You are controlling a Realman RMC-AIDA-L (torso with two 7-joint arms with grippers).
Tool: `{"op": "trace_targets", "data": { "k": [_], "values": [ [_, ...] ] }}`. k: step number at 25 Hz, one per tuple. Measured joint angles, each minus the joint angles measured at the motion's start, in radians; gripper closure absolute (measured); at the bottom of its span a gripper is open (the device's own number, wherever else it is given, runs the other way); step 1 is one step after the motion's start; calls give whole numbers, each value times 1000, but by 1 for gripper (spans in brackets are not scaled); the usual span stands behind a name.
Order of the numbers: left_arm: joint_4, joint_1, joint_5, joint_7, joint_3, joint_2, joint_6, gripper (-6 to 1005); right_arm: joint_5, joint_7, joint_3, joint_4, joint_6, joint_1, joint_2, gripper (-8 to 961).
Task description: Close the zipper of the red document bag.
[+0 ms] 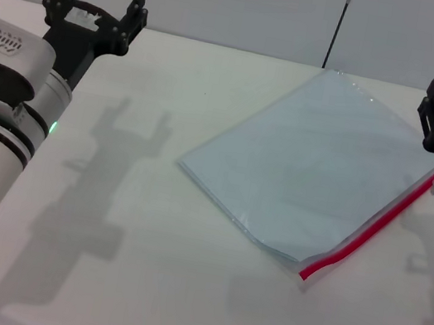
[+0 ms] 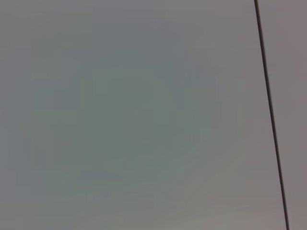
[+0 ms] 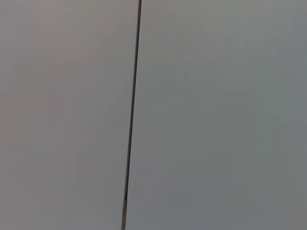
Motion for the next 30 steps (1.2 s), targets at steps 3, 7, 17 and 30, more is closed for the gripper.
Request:
{"op": "trace_targets", "data": {
  "k": [3,7,17,30],
  "values": [
    [0,0,0,0,0,0,0,263,0,1,0,0,0,0,0,284],
    [0,-3,0,0,0,0,1,263,0,1,0,0,0,0,0,284],
    [-10,-10,0,0,0,0,1,263,0,1,0,0,0,1,0,285],
    [-11,-10,0,0,0,0,-3,263,0,1,0,0,0,2,0,285]
  ]
}}
